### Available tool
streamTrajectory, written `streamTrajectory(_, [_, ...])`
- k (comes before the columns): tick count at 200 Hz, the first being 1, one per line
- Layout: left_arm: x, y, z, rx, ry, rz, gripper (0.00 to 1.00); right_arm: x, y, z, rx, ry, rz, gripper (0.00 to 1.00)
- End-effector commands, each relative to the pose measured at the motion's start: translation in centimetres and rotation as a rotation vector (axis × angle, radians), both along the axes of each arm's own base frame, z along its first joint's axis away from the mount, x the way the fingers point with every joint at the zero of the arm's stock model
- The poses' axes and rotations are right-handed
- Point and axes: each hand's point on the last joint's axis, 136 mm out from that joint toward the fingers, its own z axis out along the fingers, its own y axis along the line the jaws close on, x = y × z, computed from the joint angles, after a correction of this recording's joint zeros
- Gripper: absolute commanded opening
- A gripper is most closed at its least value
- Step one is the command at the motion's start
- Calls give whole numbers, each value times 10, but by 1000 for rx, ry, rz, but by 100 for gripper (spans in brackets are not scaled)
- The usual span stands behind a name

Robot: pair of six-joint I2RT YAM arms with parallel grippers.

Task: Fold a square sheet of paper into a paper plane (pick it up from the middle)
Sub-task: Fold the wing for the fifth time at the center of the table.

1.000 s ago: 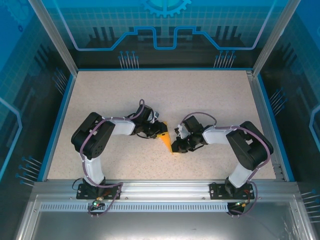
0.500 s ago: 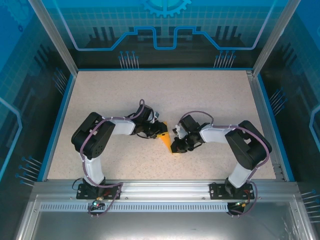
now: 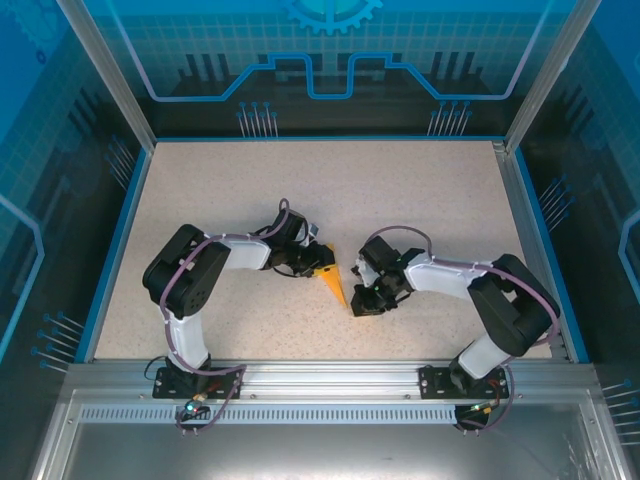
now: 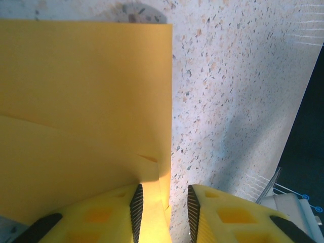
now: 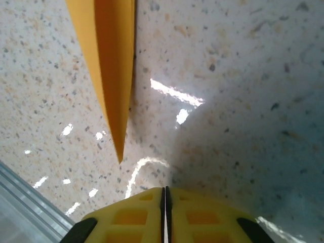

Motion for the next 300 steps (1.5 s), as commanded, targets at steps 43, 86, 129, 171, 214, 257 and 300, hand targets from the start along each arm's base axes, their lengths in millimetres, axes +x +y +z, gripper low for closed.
streamTrajectory(43, [-14, 17, -33, 101, 94, 23, 33, 50, 41, 52, 354, -42, -193, 5])
streamTrajectory(86, [-14, 15, -34, 95, 99, 21, 33, 77, 63, 53, 430, -12, -241, 5])
streamTrajectory(129, [-14, 15, -33, 94, 97, 19, 33, 79, 67, 25, 408, 42, -255, 5])
streamTrajectory(171, [-14, 15, -34, 97, 99, 25, 33, 56, 53, -14, 353, 120, -244, 6])
streamTrajectory(214, [-12, 16, -34, 99, 100, 38, 33, 26, 33, -36, 281, 153, -221, 6])
streamTrajectory(257, [-11, 17, -35, 100, 106, 53, 32, 7, 22, -32, 271, 152, -171, 6])
streamTrajectory(300, [-12, 18, -38, 105, 117, 61, 32, -16, 9, -35, 255, 185, -158, 7])
